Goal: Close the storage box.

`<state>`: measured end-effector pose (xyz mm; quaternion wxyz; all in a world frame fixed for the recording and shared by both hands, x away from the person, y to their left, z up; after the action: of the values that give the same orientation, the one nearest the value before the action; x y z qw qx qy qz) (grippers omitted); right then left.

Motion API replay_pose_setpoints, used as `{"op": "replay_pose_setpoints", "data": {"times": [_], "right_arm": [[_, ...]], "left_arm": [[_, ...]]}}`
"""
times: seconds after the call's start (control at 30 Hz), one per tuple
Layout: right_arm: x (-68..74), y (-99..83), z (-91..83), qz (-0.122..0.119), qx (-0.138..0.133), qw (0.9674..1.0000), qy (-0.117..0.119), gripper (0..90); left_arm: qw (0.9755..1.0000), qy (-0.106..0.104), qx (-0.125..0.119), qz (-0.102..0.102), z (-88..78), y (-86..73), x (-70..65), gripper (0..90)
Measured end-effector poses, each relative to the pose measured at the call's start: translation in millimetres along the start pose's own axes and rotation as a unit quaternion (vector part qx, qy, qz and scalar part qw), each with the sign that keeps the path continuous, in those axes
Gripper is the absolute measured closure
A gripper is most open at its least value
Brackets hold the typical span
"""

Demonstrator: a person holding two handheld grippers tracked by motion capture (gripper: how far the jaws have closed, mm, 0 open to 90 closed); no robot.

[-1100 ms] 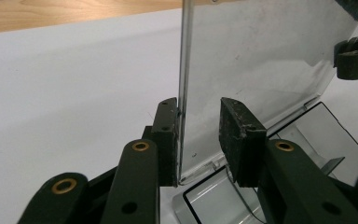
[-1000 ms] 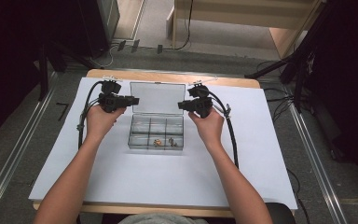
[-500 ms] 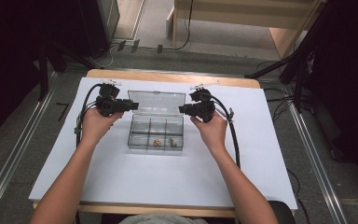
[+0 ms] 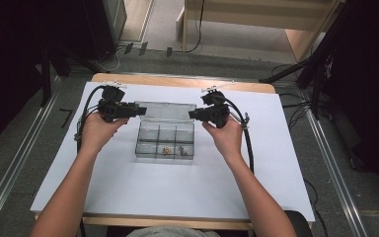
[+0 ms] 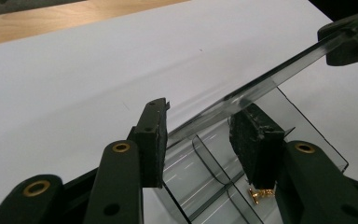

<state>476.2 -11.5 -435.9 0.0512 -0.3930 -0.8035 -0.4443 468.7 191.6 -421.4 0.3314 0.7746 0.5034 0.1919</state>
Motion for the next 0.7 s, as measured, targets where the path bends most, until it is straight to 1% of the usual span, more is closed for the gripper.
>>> {"op": "replay_pose_setpoints", "data": {"times": [0.07, 0.2, 0.27, 0.43, 0.53, 0.63, 0.7], "right_arm": [[4.2, 2.1, -4.2, -0.003, -0.001, 1.0, 0.003, 68.8], [12.1, 5.2, -12.7, -0.008, -0.008, 0.9999, 0.011, 67.9], [15.5, 4.9, -15.4, -0.009, -0.005, 0.9999, 0.012, 67.3], [21.6, 3.4, -19.5, -0.017, -0.003, 0.9997, 0.016, 65.8], [24.3, 1.2, -20.8, -0.02, 0.0, 0.9996, 0.017, 65.0], [25.1, -3.9, -19.5, -0.022, 0.005, 0.9996, 0.018, 64.2], [25.7, -7.1, -18.9, -0.017, 0.006, 0.9996, 0.02, 63.8]], "left_arm": [[1.0, -0.002, -0.003, 0.005, -3.8, 1.4, -1.0, 57.0], [1.0, -0.007, 0.002, 0.002, -10.5, 2.4, -3.5, 55.4], [0.9999, -0.01, 0.005, 0.003, -13.4, 2.4, -5.0, 54.5], [0.9998, -0.015, 0.006, 0.008, -18.5, 0.2, -7.3, 52.8], [0.9997, -0.021, 0.008, 0.006, -19.3, -3.1, -8.3, 51.7], [0.9997, -0.019, 0.011, 0.008, -19.8, -7.5, -9.7, 50.4], [0.9997, -0.018, 0.011, 0.011, -20.5, -11.3, -10.1, 49.4]]}}
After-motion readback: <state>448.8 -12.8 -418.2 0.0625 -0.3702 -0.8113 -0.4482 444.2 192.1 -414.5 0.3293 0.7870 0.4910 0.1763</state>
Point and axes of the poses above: each handheld gripper's, and its own axes: z roughly forward along the jaws, y roughly out of its top, x roughly to its left, the point moved 10 cm from there along z, roughly forward along the jaws, and after that the axes turned 15 degrees about y, right-handed, at the moved point
